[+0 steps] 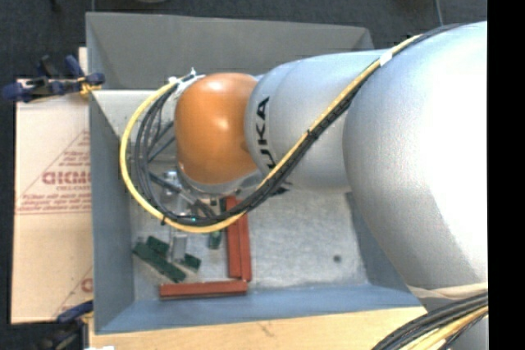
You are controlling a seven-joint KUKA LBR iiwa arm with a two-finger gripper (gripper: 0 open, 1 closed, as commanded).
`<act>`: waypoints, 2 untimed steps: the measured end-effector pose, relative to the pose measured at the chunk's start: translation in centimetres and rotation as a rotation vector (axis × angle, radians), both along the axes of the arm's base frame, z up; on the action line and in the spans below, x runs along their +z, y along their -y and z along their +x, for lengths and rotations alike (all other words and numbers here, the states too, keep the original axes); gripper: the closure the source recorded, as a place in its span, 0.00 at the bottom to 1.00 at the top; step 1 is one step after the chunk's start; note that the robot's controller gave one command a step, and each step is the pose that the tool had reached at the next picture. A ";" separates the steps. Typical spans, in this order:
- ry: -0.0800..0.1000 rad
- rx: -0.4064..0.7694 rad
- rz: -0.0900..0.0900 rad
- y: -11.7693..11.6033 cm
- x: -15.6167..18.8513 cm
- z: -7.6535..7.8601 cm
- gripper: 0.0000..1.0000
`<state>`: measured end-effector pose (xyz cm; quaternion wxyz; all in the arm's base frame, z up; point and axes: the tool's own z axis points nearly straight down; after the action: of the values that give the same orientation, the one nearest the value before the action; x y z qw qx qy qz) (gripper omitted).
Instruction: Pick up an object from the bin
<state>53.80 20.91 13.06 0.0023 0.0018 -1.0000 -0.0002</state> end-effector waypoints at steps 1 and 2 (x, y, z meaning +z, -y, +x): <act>0.001 -0.256 -0.001 -2.5 -6.2 -3.6 0.00; 0.007 -0.450 0.001 -0.4 -3.0 -3.8 0.00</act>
Offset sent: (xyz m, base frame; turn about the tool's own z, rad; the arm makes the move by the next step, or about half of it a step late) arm -0.0346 0.0248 -0.0606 0.2587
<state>50.00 21.33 10.09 -0.0014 -0.2214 -0.9752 -0.0010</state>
